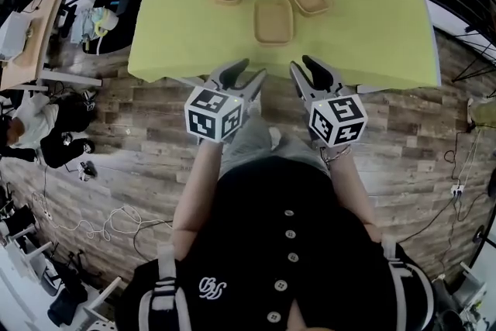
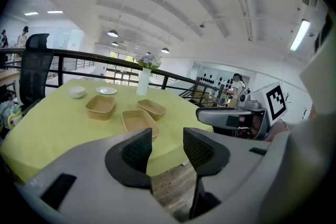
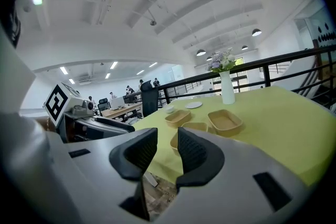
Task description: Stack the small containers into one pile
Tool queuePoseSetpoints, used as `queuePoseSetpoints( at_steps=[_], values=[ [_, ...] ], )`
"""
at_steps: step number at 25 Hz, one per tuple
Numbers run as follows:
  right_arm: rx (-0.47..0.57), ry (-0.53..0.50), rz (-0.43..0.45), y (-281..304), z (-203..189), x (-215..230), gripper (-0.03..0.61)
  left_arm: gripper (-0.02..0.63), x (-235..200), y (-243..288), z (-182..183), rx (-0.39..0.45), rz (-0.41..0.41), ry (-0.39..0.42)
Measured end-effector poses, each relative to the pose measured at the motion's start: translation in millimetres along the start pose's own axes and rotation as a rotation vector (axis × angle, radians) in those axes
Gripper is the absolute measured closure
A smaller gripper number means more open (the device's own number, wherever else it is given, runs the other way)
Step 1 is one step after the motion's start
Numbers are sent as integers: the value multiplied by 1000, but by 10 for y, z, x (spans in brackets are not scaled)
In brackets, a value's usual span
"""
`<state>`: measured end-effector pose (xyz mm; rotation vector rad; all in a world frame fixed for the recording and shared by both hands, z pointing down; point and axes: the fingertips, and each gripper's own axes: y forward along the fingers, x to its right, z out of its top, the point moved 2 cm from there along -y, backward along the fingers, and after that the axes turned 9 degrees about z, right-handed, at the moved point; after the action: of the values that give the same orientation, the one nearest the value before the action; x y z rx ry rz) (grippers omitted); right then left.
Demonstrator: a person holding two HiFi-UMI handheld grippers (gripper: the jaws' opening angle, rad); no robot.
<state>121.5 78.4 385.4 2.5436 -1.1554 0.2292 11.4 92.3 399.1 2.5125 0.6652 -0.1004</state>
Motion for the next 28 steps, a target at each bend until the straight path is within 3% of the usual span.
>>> queuePoseSetpoints(
  at_steps=[10, 20, 28],
  values=[
    [-39, -8, -28, 687, 176, 377, 463, 425, -566, 550, 218, -47, -69, -10],
    [-73, -6, -97, 1402, 431, 963, 463, 426, -1253, 1152, 756, -61, -93, 78],
    [-78, 18, -145, 1785, 496, 1145, 463, 430, -1555, 1408, 858, -100, -152, 88]
  ],
)
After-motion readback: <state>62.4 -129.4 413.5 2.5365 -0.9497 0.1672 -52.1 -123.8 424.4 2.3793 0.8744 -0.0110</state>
